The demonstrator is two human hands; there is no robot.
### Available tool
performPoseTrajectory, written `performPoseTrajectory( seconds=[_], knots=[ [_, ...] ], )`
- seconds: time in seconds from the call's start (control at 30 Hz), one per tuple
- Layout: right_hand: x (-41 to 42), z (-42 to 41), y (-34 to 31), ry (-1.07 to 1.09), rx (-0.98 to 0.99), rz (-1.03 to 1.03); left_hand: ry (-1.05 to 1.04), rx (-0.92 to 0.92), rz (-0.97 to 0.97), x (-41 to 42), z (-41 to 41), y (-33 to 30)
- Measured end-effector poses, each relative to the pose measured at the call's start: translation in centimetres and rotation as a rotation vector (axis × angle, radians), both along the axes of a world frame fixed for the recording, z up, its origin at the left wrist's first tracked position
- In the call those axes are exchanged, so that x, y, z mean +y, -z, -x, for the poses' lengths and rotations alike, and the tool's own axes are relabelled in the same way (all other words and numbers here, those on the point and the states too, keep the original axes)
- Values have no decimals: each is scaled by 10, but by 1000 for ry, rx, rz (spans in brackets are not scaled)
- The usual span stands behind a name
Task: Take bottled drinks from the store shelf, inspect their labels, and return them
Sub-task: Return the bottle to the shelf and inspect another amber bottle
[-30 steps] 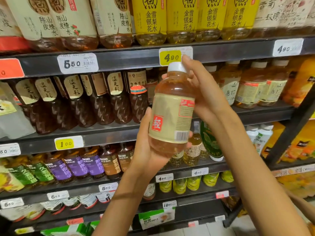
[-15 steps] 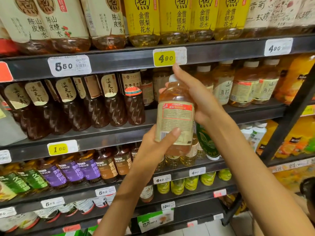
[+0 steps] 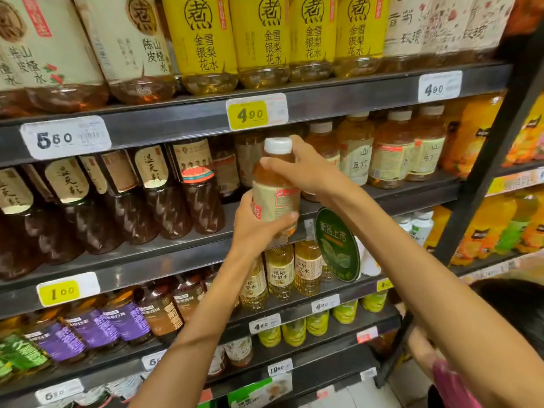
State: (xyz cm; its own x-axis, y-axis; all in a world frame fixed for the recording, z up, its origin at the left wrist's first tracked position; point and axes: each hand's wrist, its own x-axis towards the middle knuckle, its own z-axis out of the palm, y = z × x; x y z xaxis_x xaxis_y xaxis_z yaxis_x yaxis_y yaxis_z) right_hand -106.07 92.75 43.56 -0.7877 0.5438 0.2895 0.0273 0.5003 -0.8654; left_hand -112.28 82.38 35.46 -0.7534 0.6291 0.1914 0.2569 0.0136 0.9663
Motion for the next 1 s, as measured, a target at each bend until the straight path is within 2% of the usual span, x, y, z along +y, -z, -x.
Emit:
performPoseTrajectory(
  seconds=[0.13,0.23,0.3,0.4,0.57,0.77,1.0],
  knots=[
    [18,-4,8,18,-2,-45,-36,52,27,26,19,5],
    [30,-16,15,-7,86,22,-96,73,12,39,26,8],
    [39,-27,14,56,187,55,-122,82,22,46,31,10],
    [59,-37,11,222,267,-22,-146,103,70,54,37,14],
    [75,-17,16,393,80,-223,-112,174,225,70,40,10],
    [85,8,16,439,17,-213,-104,169,276,74,39,8],
    [84,1,17,319,149,-154,-92,126,291,73,38,4]
  ],
)
